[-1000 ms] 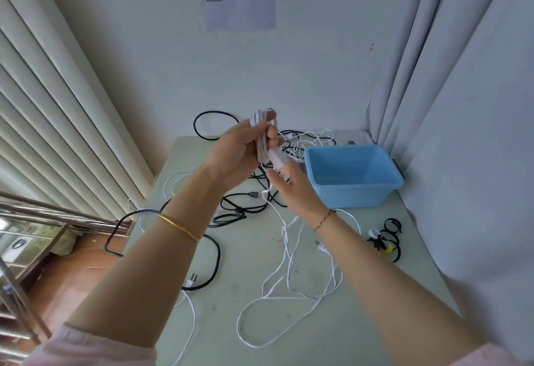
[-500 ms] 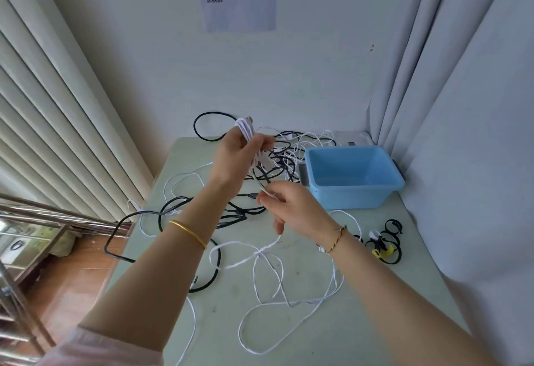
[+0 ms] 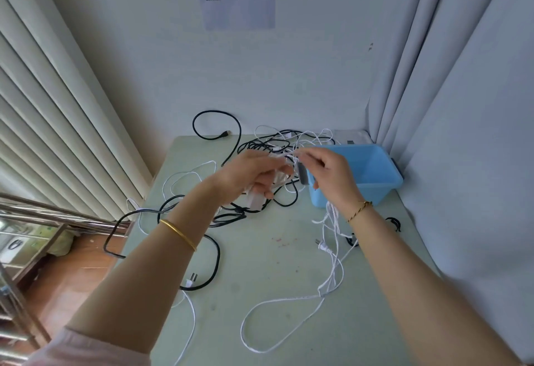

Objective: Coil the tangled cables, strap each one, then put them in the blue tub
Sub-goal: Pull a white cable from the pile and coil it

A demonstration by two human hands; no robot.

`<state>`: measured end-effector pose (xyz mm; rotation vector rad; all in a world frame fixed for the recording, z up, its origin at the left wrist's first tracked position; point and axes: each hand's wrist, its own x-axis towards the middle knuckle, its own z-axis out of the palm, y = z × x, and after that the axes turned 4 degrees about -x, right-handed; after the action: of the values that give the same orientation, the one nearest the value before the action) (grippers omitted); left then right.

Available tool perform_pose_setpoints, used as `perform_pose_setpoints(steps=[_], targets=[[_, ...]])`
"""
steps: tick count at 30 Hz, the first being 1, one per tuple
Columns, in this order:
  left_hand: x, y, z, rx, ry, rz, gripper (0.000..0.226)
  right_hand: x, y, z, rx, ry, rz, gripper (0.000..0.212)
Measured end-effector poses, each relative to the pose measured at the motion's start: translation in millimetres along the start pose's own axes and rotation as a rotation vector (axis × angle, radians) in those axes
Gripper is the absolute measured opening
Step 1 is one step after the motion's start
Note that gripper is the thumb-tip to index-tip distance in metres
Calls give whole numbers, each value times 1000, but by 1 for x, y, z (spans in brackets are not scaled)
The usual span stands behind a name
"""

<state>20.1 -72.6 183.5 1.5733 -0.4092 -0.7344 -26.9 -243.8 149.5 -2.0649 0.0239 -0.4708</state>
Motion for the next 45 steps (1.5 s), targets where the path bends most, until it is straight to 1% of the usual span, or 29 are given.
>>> perform_pose_setpoints(steps=[1,3,5,6,7,8,10,11,13,15,16,17,19,20,21,22,24,25,26,27,29,31,34,36,38,39,41,44,45], targets=[[1,2,0,-165,-50,-5,28,-3,3,5,30,-20,33,16],[3,4,-4,-514,-171,-11,33,-11,6,16,109,-99,101,25],[6,1,-9,-843,-281,1,29,-18,9,24,190,-204,136,27],[7,0,-10,-989,-294,9,24,-21,10,28,202,-250,148,24],[8,1,-10,-1089,-242,31,23,-24,12,31,194,-296,161,21],[10,2,-11,-1135,-129,79,29,-26,13,33,175,-351,178,20],[12,6,-14,-1098,68,199,38,-34,17,37,151,-487,221,17],[12,8,-16,-1062,128,244,36,-39,17,38,155,-556,246,16],[12,9,-20,-957,193,257,27,-47,14,40,172,-655,279,13],[16,3,-25,-768,301,237,19,-51,5,38,191,-697,282,8],[19,-3,-28,-669,364,249,19,-51,0,36,192,-706,282,5],[21,-9,-30,-532,427,267,20,-50,-5,33,185,-711,274,2],[22,-21,-34,-168,508,279,25,-47,-14,26,142,-692,227,6],[22,-27,-35,2,514,270,24,-44,-18,23,118,-660,190,9],[21,-30,-34,132,487,255,17,-41,-21,20,94,-612,149,12],[19,-33,-32,256,453,246,17,-37,-24,17,70,-554,106,15],[15,-36,-26,477,338,208,27,-26,-27,12,23,-414,32,22],[12,-34,-21,529,248,135,26,-20,-26,9,10,-335,11,23],[9,-33,-18,526,169,55,24,-14,-23,6,8,-259,-2,22],[7,-32,-16,462,110,-13,24,-9,-20,2,16,-194,-2,19],[2,-27,-13,244,19,-87,32,0,-8,-1,32,-104,27,9],[-2,-21,-10,99,-59,-104,38,3,4,1,42,-53,58,6],[-5,-13,-4,84,-95,-90,35,1,17,8,64,-20,108,13],[-3,-9,-7,-12,-55,-103,36,-4,24,10,57,-54,145,23],[0,-6,-13,-165,4,-97,33,-16,32,13,66,-137,191,29],[1,-6,-16,-218,49,-99,32,-23,36,15,78,-190,226,28],[5,-10,-18,-251,162,-105,32,-35,44,24,128,-289,297,23],[12,-14,-17,-340,340,-90,28,-47,57,35,301,-363,408,5],[13,-13,-19,-366,387,-74,27,-49,63,36,363,-383,441,9]])
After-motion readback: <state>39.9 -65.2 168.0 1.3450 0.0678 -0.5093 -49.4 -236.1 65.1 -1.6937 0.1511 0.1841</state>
